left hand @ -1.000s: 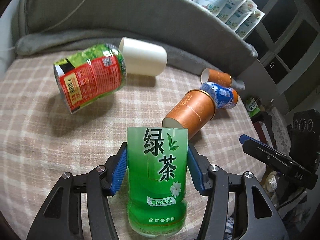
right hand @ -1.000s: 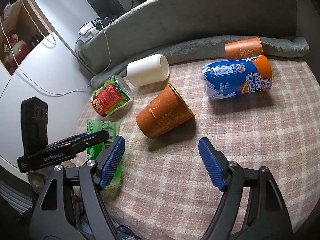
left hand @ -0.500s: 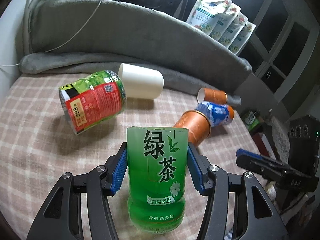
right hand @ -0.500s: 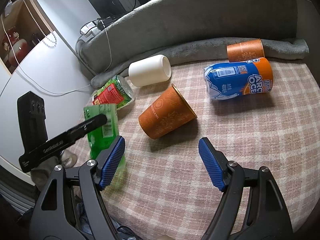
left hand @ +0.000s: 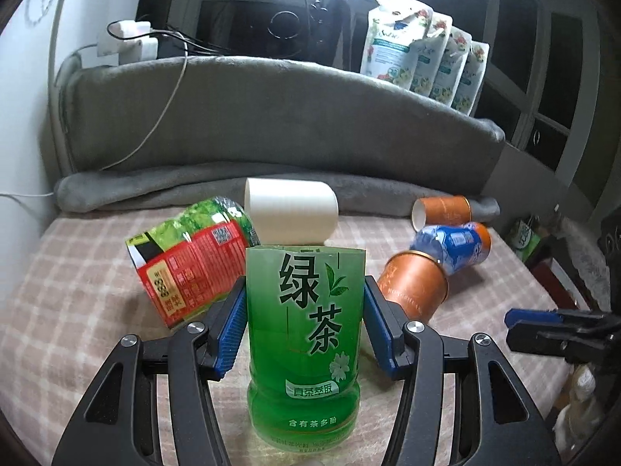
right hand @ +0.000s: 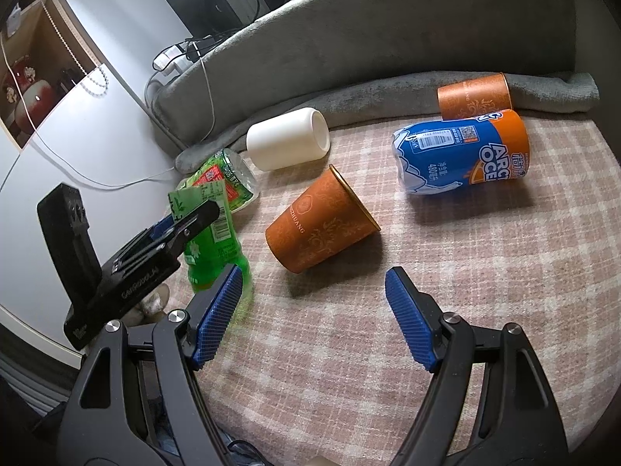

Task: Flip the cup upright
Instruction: 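Lift the bottle with the left tool and rotate it cap-up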

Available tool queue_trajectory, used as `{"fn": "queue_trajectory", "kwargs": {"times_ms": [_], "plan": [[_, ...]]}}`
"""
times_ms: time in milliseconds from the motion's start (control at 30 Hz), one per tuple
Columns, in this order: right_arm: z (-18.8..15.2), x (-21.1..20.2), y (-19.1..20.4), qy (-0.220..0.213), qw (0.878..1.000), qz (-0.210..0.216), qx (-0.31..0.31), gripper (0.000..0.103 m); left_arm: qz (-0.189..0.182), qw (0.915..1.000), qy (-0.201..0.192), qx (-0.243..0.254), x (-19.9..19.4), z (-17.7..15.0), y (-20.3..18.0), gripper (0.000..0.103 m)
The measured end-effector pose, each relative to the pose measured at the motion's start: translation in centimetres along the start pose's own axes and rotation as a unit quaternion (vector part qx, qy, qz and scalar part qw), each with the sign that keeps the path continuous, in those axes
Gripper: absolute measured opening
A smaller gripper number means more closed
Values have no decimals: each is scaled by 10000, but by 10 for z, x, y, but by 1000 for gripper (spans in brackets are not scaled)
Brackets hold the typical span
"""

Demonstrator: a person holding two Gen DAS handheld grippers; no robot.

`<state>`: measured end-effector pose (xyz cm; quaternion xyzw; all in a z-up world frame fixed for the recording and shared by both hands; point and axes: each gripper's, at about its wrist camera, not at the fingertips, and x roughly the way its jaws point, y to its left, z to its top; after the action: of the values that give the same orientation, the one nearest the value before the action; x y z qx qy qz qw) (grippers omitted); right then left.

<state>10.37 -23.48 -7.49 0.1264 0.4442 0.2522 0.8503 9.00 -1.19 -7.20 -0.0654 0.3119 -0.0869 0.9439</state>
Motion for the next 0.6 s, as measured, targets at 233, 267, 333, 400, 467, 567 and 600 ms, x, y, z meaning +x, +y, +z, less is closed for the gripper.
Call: {"fn": "queue_trajectory", "kwargs": {"times_ms": [233,267,333,400,467,567,600], "plan": [[0,-4,4,-61,10000,13,-18,79,-25,10000,-37,41,-13,-4,1,55],[-1,-5,5,-69,10000,7,-22,79,-35,10000,-27,39,-15,-4,1,55],[-1,-6,8,-83,10000,12,-44,79,-49,10000,-7,51,-18,-5,0,55],[-2,-7,11,-93,9999,16,-64,79,-57,10000,11,73,-22,-7,0,55],[-2,-8,13,-101,9999,20,-83,79,-79,9999,35,77,-25,-8,0,55],[-3,-9,16,-107,9999,27,-107,79,-149,9998,81,54,-29,-10,1,55],[-3,-9,17,-110,9999,27,-114,79,-157,9998,90,49,-30,-10,1,55]]}}
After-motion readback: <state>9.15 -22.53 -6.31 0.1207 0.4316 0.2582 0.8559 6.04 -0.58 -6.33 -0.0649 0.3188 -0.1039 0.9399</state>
